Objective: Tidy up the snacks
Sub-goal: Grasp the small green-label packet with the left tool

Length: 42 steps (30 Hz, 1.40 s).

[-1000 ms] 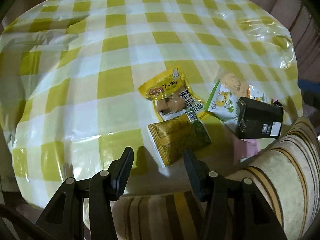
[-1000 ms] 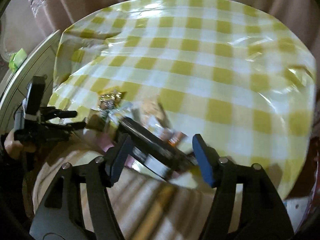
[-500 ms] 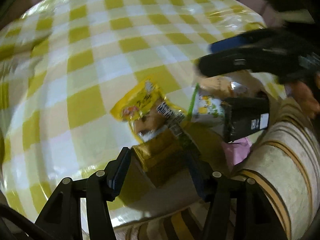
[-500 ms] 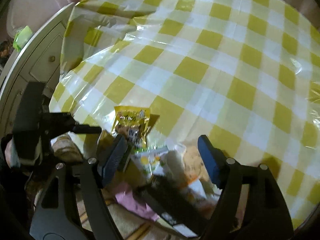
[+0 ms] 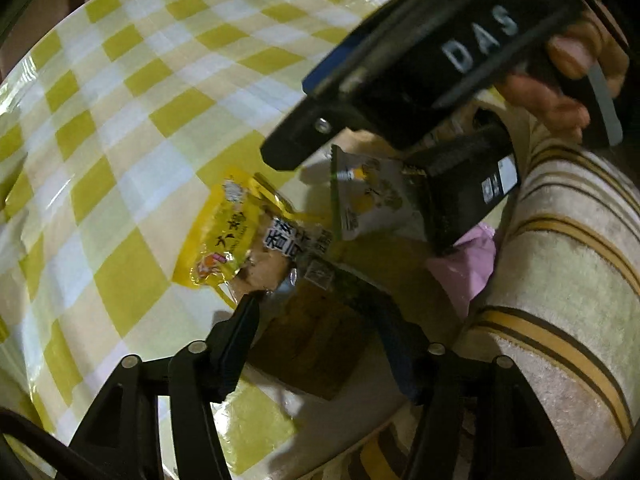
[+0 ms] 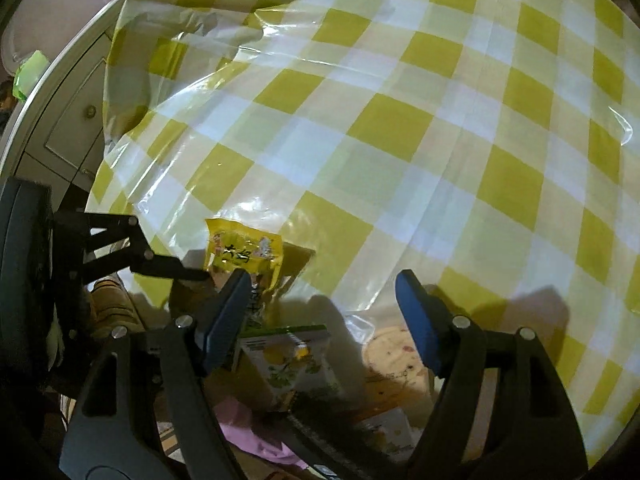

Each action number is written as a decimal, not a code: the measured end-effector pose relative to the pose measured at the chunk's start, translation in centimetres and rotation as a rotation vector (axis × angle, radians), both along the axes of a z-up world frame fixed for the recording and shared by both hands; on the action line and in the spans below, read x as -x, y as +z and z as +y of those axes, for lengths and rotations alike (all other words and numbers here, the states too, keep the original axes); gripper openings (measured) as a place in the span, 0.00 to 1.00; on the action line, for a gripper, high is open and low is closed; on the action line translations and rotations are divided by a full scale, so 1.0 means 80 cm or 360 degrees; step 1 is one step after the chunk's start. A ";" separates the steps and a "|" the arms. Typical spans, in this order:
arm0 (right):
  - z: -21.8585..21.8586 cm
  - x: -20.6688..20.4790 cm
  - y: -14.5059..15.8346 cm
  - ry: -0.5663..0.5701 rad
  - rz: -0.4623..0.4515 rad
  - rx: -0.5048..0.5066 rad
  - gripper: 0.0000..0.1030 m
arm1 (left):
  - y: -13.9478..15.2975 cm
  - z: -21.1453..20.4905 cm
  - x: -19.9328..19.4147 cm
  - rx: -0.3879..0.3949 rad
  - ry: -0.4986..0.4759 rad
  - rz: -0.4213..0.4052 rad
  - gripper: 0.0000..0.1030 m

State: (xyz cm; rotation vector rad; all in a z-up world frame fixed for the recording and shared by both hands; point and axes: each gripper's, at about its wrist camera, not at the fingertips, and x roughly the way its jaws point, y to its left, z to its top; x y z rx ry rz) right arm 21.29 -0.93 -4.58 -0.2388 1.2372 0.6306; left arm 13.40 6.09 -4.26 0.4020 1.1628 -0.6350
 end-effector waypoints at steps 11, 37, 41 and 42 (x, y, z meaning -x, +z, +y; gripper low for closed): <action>0.014 -0.008 -0.002 0.0045 -0.0002 -0.0008 0.75 | 0.006 0.038 0.010 0.0119 0.0260 0.0094 0.24; 0.032 -0.010 -0.025 0.0118 0.0097 -0.0024 0.75 | -0.003 0.115 -0.019 0.0763 0.1342 0.0263 0.14; 0.042 -0.005 -0.035 0.0196 0.0093 -0.0002 0.78 | -0.012 0.124 -0.023 0.0813 0.1365 0.0283 0.15; 0.045 -0.004 -0.035 0.0219 0.0080 -0.0011 0.79 | -0.012 0.123 -0.023 0.0812 0.1364 0.0280 0.15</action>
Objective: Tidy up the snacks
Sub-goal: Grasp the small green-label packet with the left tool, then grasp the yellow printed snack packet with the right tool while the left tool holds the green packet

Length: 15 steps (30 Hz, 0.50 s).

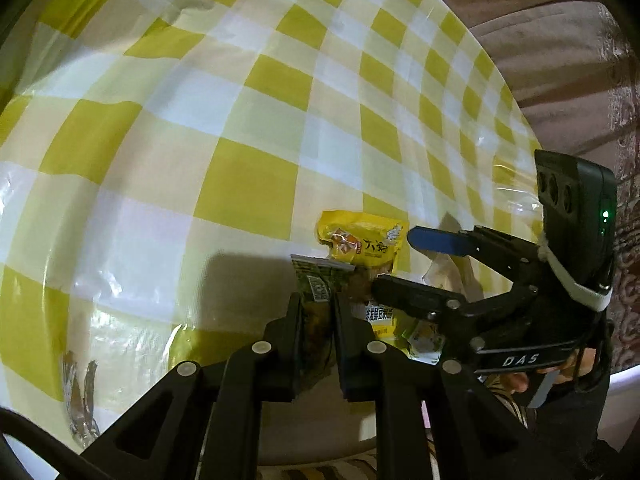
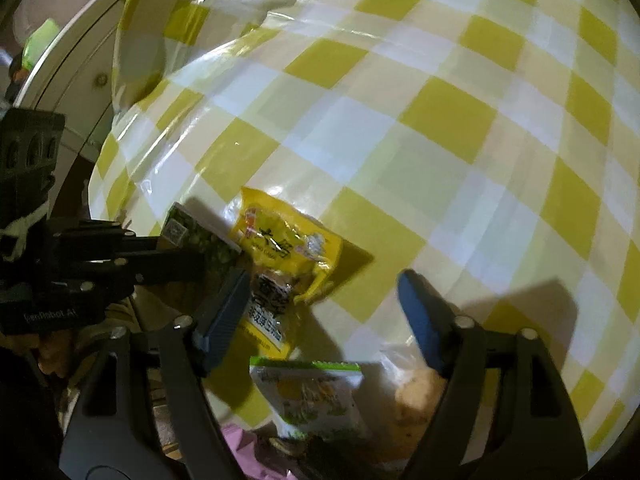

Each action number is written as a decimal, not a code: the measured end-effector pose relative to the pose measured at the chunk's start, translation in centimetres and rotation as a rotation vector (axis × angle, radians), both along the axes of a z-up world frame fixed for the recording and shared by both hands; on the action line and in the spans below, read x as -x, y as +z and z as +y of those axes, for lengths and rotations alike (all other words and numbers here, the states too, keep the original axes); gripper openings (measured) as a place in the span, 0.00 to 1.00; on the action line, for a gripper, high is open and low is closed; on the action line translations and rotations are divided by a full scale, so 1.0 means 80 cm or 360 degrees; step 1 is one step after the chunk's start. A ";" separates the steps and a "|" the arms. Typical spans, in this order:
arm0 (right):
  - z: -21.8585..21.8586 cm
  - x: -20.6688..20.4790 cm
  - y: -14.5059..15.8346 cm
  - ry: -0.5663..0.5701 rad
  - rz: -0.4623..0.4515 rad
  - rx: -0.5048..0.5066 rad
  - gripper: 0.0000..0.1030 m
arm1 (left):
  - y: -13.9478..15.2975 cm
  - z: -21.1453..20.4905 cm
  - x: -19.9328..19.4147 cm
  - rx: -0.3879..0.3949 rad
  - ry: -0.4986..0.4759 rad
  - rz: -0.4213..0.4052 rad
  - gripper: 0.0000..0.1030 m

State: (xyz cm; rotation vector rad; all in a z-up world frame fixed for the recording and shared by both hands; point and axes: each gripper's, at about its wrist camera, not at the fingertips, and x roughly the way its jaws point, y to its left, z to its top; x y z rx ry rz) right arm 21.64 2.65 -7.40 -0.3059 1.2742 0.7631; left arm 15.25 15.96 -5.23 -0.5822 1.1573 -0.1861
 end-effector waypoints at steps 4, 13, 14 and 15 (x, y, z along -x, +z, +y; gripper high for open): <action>0.015 0.006 -0.003 0.0085 -0.0047 0.0000 0.84 | -0.004 0.005 0.002 0.0031 0.0019 -0.0001 0.15; 0.029 0.028 -0.001 0.0280 0.0020 -0.0171 0.66 | -0.012 0.020 0.006 0.0108 0.0083 -0.0008 0.15; 0.023 0.022 0.000 0.0246 0.0038 -0.0207 0.63 | -0.013 0.021 0.005 0.0113 0.0085 -0.0010 0.15; 0.020 0.019 0.001 0.0221 0.0053 -0.0233 0.57 | -0.013 0.023 0.005 0.0118 0.0088 -0.0013 0.15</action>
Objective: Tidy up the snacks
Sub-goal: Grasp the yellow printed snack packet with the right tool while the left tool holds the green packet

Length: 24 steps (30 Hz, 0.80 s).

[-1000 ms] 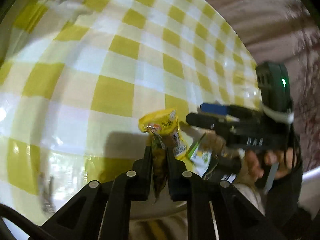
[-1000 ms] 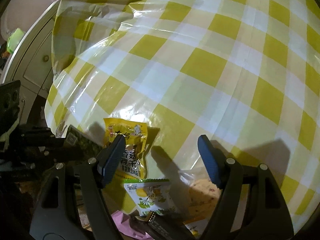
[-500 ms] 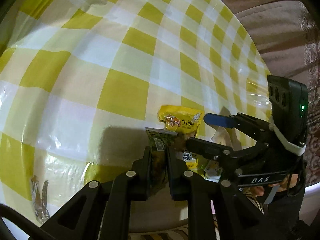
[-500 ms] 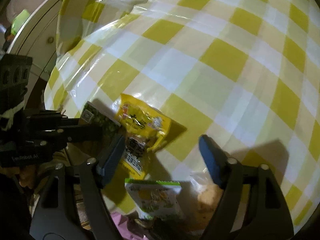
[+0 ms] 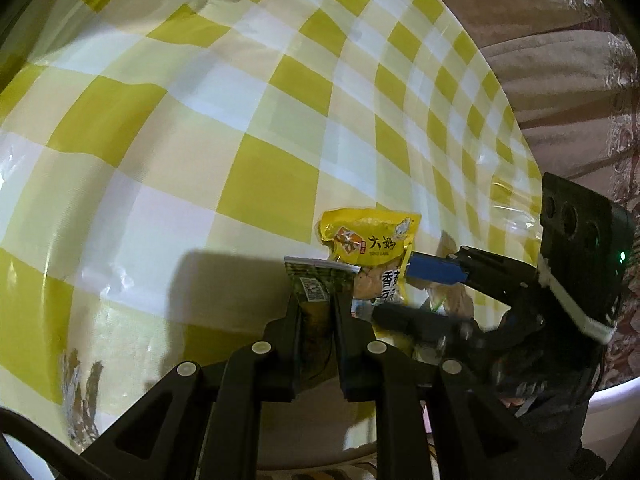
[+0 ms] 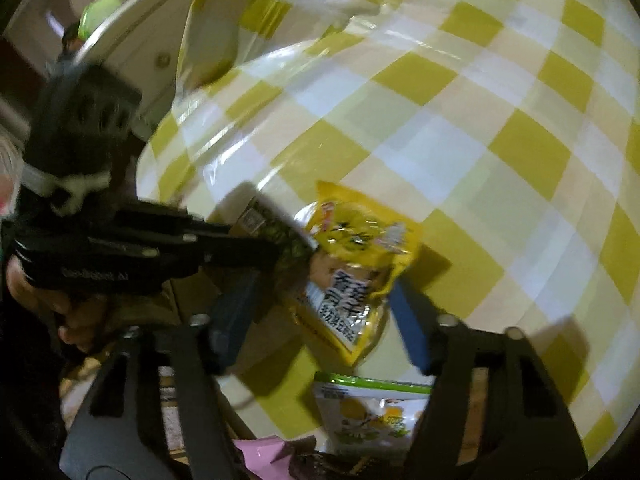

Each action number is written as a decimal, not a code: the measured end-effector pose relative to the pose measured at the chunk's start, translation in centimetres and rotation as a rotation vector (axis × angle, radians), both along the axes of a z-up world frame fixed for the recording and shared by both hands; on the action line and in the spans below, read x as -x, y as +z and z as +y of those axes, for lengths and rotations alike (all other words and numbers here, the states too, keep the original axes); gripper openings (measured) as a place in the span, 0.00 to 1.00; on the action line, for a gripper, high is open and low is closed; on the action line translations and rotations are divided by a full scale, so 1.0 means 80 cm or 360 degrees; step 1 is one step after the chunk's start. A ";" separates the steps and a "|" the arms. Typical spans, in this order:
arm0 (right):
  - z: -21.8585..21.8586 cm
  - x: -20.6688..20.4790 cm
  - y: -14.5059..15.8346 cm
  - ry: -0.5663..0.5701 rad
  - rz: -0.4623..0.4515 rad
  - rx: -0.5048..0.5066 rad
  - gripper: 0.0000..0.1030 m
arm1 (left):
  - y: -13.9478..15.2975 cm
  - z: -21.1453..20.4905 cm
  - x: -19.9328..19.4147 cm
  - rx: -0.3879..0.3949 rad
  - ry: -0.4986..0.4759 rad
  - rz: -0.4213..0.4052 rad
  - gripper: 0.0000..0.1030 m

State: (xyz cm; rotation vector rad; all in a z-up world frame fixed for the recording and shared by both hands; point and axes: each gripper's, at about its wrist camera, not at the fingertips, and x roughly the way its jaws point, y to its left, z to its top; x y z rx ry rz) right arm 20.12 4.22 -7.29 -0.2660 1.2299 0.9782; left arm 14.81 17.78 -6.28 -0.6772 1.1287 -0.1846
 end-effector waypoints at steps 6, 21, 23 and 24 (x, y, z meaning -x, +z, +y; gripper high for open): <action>-0.001 -0.012 0.002 -0.0107 0.0050 -0.0084 0.51 | -0.002 0.005 0.001 0.0005 0.0002 -0.0008 0.15; 0.029 -0.006 -0.006 -0.0145 0.0095 -0.0069 0.35 | -0.006 0.014 0.006 0.0015 -0.0061 -0.0048 0.15; 0.022 -0.014 -0.009 -0.0202 0.0148 -0.0121 0.26 | -0.006 0.015 0.008 0.0016 -0.0059 -0.0051 0.15; 0.017 -0.016 -0.010 -0.0221 0.0178 -0.0150 0.26 | -0.006 0.014 0.008 0.0004 -0.0064 -0.0052 0.15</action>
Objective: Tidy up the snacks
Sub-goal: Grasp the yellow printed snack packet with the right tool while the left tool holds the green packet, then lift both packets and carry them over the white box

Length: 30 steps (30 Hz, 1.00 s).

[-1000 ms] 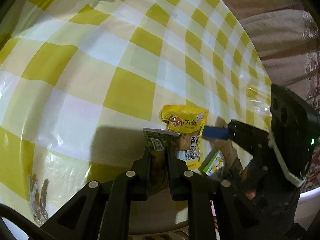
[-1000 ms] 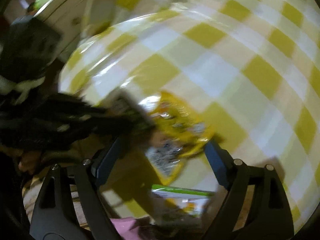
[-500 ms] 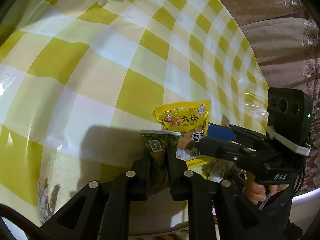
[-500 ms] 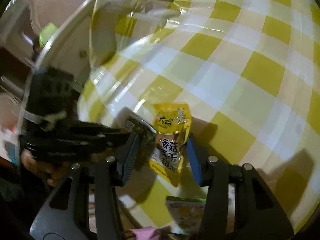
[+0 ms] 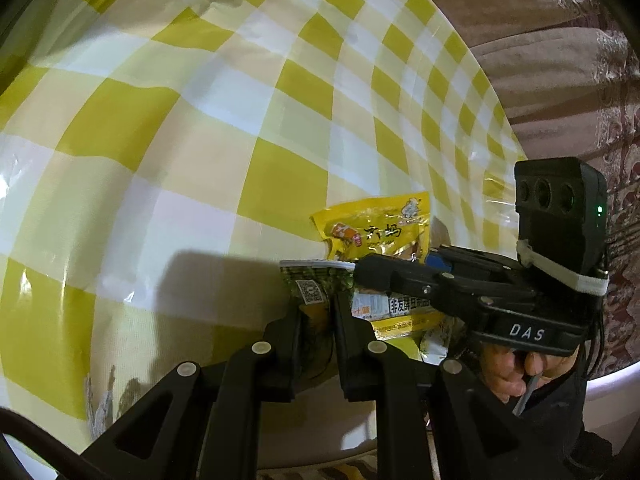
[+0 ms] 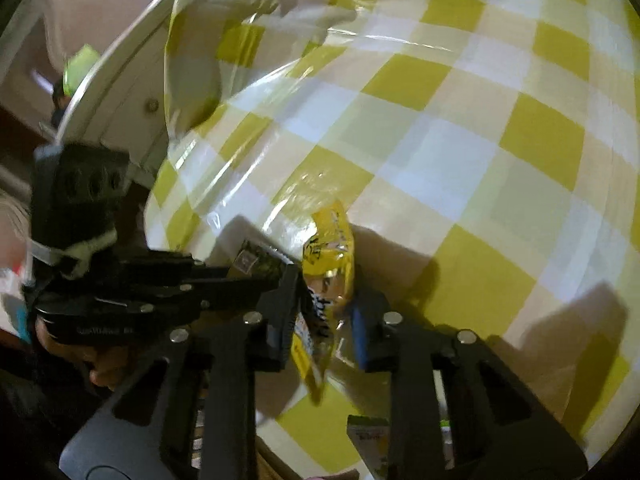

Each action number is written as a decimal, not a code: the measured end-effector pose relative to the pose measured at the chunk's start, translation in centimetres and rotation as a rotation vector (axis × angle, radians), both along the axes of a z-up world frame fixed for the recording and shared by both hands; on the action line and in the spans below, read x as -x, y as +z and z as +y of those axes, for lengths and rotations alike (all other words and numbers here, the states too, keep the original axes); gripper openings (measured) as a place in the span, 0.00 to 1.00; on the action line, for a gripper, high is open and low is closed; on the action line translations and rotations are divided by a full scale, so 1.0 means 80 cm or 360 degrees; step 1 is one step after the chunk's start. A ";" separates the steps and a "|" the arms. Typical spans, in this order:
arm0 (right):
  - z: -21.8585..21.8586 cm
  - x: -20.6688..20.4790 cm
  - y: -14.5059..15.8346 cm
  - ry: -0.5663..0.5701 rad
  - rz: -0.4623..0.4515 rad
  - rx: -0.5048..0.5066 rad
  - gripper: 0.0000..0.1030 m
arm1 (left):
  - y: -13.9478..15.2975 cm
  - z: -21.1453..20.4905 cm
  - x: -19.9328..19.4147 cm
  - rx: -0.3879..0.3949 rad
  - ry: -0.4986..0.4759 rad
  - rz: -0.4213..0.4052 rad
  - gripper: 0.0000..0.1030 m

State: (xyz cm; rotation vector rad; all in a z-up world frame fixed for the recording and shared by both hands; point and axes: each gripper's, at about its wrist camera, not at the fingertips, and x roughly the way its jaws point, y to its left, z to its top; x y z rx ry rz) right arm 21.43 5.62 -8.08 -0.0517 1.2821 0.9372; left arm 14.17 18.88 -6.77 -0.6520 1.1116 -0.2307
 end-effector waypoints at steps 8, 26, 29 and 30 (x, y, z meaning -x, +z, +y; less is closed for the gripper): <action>-0.002 0.011 0.015 -0.0047 -0.0123 0.0035 0.22 | 0.019 -0.005 0.013 -0.0133 0.0050 -0.0054 0.13; -0.121 0.073 0.111 -0.0465 -0.0641 0.0197 0.21 | 0.099 -0.094 0.046 -0.0313 0.0111 -0.0286 0.13; -0.153 0.085 0.118 -0.0556 -0.0683 0.0259 0.22 | 0.107 -0.128 0.047 -0.0303 0.0052 -0.0311 0.13; -0.163 0.088 0.119 -0.0585 -0.0697 0.0279 0.22 | 0.109 -0.137 0.047 -0.0305 0.0038 -0.0315 0.13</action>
